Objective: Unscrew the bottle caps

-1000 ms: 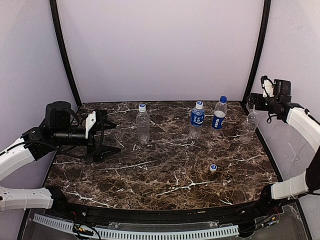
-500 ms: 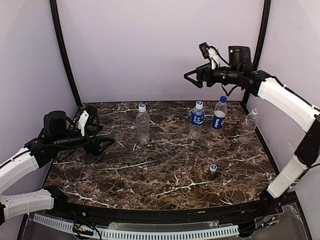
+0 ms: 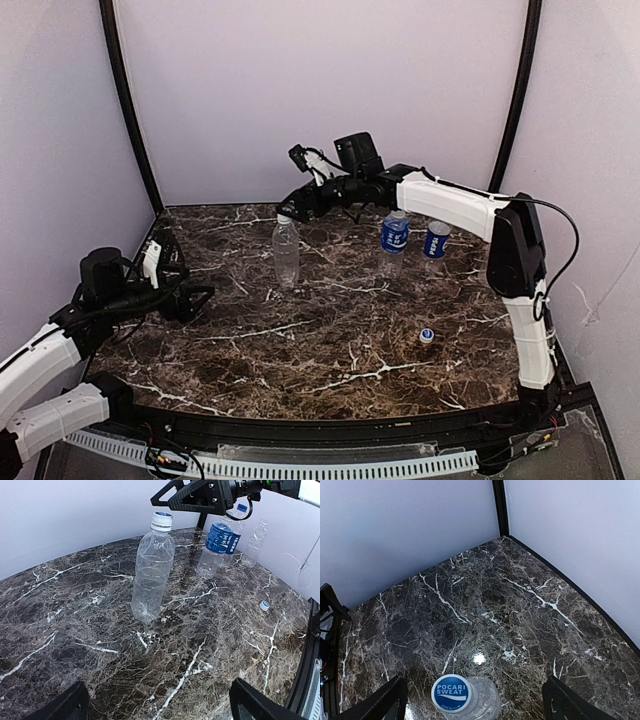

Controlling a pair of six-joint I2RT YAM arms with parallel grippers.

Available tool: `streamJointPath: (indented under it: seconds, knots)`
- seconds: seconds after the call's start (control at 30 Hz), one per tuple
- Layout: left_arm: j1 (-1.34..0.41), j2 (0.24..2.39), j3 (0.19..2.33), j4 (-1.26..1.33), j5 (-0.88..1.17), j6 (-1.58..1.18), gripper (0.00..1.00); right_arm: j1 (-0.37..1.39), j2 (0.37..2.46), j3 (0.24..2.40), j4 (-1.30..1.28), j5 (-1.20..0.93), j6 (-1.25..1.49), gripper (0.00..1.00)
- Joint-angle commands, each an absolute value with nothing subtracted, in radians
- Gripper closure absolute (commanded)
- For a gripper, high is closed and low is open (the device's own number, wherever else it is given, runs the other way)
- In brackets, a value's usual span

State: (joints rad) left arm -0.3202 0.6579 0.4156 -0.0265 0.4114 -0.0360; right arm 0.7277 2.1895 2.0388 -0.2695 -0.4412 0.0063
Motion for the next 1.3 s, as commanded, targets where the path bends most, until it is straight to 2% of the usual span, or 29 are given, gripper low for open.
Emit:
streamJointPath:
  seconds: [0.0, 0.17, 0.3, 0.43, 0.53, 0.6, 0.73, 0.83, 1.03, 1.17, 1.27]
  knots:
    - [-0.293, 0.621, 0.366, 0.035, 0.440, -0.073, 0.01, 0.751, 2.212, 2.072, -0.234, -0.465, 0.021, 0.09]
    - [-0.252, 0.589, 0.317, 0.060, 0.431, -0.107, 0.01, 0.767, 2.236, 2.050, -0.224, -0.445, 0.020, 0.16]
    - [-0.218, 0.559, 0.294, 0.067, 0.438, -0.114, 0.01, 0.767, 2.262, 2.064, -0.222, -0.455, 0.032, 0.29]
    - [-0.179, 0.530, 0.283, 0.068, 0.444, -0.129, 0.01, 0.768, 2.269, 2.060, -0.223, -0.462, 0.040, 0.32]
    - [-0.158, 0.508, 0.271, 0.070, 0.454, -0.142, 0.01, 0.769, 2.270, 2.057, -0.222, -0.463, 0.041, 0.40]
    - [-0.149, 0.497, 0.261, 0.071, 0.462, -0.145, 0.02, 0.770, 2.271, 2.059, -0.223, -0.466, 0.044, 0.50]
    - [-0.145, 0.486, 0.259, 0.061, 0.484, -0.135, 0.02, 0.771, 2.254, 2.059, -0.229, -0.483, 0.052, 0.80]
    - [-0.144, 0.487, 0.269, 0.056, 0.501, -0.122, 0.02, 0.782, 2.217, 2.064, -0.237, -0.491, 0.068, 0.97]
    - [-0.162, 0.534, 0.381, -0.005, 0.634, -0.023, 0.01, 0.866, 2.066, 2.047, -0.241, -0.459, 0.103, 1.00]
    - [-0.267, 0.610, 0.542, -0.193, 0.696, 0.202, 0.01, 0.971, 2.013, 2.033, -0.214, -0.421, 0.097, 1.00]
    - [-0.317, 0.671, 0.606, -0.289, 0.714, 0.240, 0.01, 1.039, 2.004, 2.041, -0.219, -0.393, 0.069, 1.00]
